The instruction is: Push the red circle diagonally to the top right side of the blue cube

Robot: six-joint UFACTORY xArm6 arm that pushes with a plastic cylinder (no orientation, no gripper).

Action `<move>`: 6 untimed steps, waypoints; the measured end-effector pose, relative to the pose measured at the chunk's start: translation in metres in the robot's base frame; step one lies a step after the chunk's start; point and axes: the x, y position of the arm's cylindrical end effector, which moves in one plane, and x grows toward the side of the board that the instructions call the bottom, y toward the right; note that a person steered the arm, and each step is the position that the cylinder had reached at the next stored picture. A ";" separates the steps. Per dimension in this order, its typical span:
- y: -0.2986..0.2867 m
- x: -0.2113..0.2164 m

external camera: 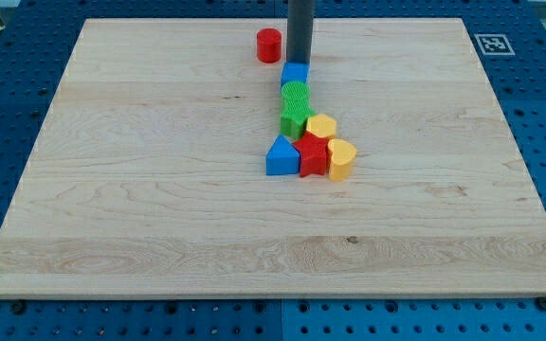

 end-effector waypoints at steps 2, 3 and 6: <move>-0.033 0.047; -0.066 0.056; -0.116 -0.076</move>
